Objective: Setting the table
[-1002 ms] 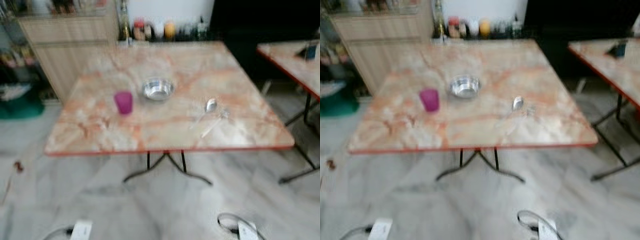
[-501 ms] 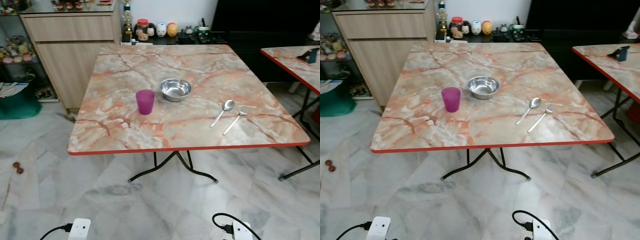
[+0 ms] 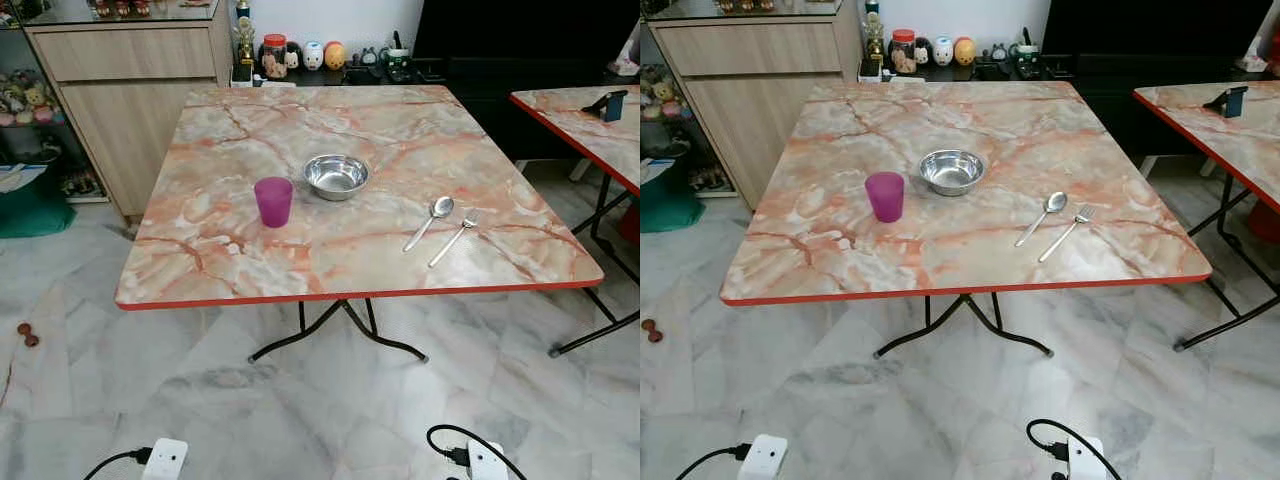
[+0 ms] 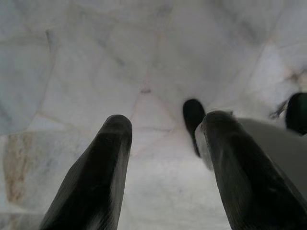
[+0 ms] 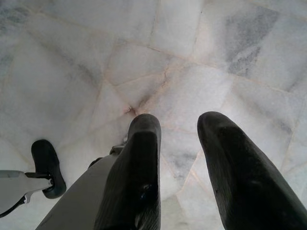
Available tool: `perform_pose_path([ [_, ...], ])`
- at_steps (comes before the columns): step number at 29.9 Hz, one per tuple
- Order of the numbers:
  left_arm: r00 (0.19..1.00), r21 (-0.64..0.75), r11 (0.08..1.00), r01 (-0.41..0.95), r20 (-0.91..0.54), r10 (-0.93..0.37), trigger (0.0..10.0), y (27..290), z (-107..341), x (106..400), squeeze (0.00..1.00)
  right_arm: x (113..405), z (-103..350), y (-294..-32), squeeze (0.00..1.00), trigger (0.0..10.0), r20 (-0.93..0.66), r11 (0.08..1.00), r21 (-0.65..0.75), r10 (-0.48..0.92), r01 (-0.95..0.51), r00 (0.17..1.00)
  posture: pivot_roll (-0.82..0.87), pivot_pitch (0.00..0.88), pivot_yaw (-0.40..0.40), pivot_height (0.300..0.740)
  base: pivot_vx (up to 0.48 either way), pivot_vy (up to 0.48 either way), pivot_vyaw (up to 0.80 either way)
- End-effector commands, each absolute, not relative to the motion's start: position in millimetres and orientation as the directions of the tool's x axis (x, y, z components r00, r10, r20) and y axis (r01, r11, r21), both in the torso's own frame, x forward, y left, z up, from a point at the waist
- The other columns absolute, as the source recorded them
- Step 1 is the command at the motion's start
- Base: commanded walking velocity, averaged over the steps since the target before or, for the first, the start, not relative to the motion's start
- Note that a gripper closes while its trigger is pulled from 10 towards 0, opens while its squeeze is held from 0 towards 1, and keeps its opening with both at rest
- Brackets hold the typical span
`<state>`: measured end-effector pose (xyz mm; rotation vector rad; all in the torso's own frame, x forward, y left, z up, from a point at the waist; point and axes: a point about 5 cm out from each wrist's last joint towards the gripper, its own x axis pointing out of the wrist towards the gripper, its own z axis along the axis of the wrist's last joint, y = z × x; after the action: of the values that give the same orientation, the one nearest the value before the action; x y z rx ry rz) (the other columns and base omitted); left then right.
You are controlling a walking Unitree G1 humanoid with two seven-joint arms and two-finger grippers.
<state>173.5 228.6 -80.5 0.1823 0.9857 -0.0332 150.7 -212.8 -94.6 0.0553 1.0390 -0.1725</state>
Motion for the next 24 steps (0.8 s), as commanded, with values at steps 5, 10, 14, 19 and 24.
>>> perform_pose_path([
  [5,0.558,0.146,0.971,0.187,-0.83,0.017,10.0,221.7,-77.3,183.6,0.0,152.1,-93.4,-215.7,0.0,10.0,-0.856,0.982,-0.04,-0.13,0.186,0.5,0.06,0.0,-0.045,0.74,0.0,0.0,0.0],
  [10,0.55,0.201,0.923,0.328,-0.835,-0.014,10.0,220.3,-75.1,188.0,0.0,152.2,-93.3,-216.5,0.0,10.0,-0.857,0.984,-0.052,-0.132,0.171,0.498,0.07,0.0,-0.036,0.74,0.0,0.0,0.0],
  [14,0.558,0.196,0.938,0.286,-0.83,0.003,10.0,223.7,-74.6,187.6,0.0,151.5,-93.5,-216.9,0.0,10.0,-0.857,0.982,-0.05,-0.137,0.183,0.497,0.06,0.0,-0.025,0.74,0.0,0.0,0.0],
  [19,0.579,0.149,0.969,0.195,-0.815,0.009,10.0,218.8,-74.6,190.0,0.0,149.8,-94.3,-215.8,0.0,10.0,-0.859,0.978,-0.038,-0.137,0.204,0.494,0.04,0.0,-0.016,0.74,0.0,0.0,0.0],
  [24,0.582,0.137,0.98,0.143,-0.813,0.029,10.0,222.1,-74.9,188.2,0.0,149.1,-94.7,-215.1,0.0,10.0,-0.86,0.979,-0.038,-0.135,0.202,0.492,0.04,0.0,-0.008,0.74,0.0,0.0,0.0],
])
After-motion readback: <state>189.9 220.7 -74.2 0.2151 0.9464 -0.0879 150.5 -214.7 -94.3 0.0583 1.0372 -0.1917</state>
